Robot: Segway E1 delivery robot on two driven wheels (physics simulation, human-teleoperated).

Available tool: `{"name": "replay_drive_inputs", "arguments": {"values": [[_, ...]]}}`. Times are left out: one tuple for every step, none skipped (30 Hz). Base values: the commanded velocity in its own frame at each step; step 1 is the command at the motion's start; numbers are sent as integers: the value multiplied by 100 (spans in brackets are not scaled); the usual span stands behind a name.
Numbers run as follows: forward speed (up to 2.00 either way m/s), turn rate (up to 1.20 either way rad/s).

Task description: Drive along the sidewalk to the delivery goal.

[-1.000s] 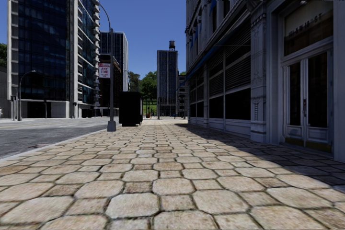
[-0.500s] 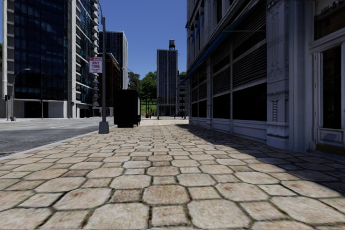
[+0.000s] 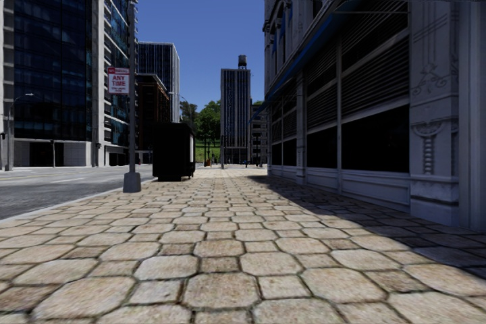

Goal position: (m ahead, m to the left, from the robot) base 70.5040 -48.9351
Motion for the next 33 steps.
{"name": "replay_drive_inputs", "arguments": {"values": [[200, 0], [200, 0], [200, 0], [200, 0], [200, 0], [200, 0], [200, 0], [200, 0], [200, 0], [200, 0], [200, 0], [200, 0], [200, 0], [200, 0], [200, 0], [200, 0], [200, 0], [200, 0], [200, 0], [200, 0], [200, 0], [200, 0], [200, 0], [200, 0], [200, 0], [200, 0], [200, 0], [200, 0], [200, 0], [200, 0], [200, 0], [200, 0], [200, 0]]}}
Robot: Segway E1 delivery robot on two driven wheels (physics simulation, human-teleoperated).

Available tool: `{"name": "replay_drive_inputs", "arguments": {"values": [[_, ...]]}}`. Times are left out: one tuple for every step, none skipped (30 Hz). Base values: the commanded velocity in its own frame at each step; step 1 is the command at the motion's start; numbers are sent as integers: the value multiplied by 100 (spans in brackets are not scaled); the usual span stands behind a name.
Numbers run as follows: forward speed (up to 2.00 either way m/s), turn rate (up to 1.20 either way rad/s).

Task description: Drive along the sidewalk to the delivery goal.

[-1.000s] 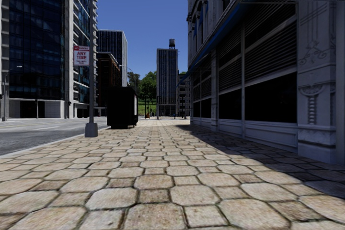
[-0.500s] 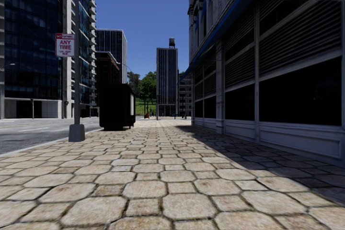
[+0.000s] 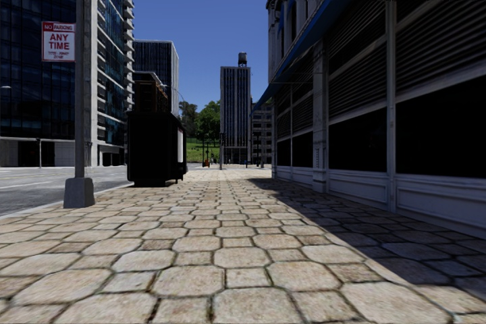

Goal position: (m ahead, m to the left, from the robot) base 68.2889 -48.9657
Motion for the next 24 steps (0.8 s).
{"name": "replay_drive_inputs", "arguments": {"values": [[200, 0], [200, 0], [200, 0], [200, 0], [200, 0], [200, 0], [200, 0], [200, 0], [200, 0], [200, 0], [200, 0], [200, 0], [200, 0], [200, 0], [200, 0], [200, 0], [200, 0], [200, 0], [200, 0], [200, 0], [200, 0], [200, 0], [200, 0], [200, 0]]}}
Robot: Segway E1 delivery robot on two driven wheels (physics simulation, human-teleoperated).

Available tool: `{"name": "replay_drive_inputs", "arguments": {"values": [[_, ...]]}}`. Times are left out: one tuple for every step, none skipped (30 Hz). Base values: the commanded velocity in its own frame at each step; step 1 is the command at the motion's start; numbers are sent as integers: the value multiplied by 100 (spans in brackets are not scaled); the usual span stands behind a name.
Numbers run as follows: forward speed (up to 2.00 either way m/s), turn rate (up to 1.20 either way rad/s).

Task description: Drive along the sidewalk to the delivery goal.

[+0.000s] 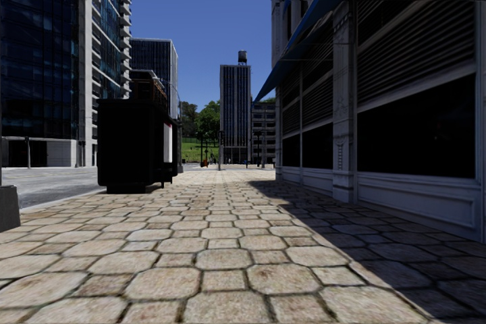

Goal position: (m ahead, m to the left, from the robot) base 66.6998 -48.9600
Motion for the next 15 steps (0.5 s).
{"name": "replay_drive_inputs", "arguments": {"values": [[200, 0], [200, 0], [200, 0], [200, 0], [200, 0], [200, 0], [200, 0], [200, 0], [200, 0], [200, 0], [200, 0], [200, 0], [200, 0], [200, 0], [200, 0]]}}
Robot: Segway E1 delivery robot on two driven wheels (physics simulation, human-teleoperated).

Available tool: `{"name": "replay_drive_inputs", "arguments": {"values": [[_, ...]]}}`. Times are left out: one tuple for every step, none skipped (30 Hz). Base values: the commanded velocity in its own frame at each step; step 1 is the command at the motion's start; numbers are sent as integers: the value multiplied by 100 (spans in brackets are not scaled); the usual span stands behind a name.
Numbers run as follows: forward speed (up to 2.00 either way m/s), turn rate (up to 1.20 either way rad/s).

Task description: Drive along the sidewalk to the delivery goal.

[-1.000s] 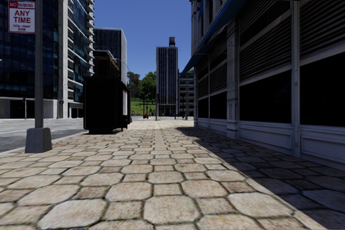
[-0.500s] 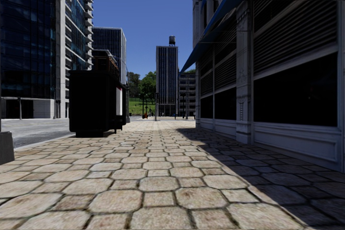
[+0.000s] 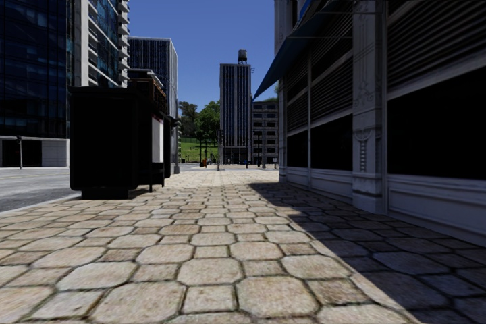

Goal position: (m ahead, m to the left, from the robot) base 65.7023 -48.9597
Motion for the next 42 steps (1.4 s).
{"name": "replay_drive_inputs", "arguments": {"values": [[200, 0], [200, 0], [200, 0], [200, 0], [200, 0], [200, 0], [200, 0], [200, 0], [200, 0], [200, 0], [200, 0], [200, 0], [200, 0], [200, 0], [200, 0], [200, 0], [200, 0], [200, 0], [200, 0], [200, 0], [200, 0], [200, 0], [200, 0], [200, 0], [200, 0], [200, 0], [200, 0], [200, 0], [200, 0], [200, 0], [200, 0], [200, 0], [200, 0], [200, 0], [200, 0], [200, 0], [200, 0], [200, 0], [200, 0], [200, 0], [200, 0], [200, 0]]}}
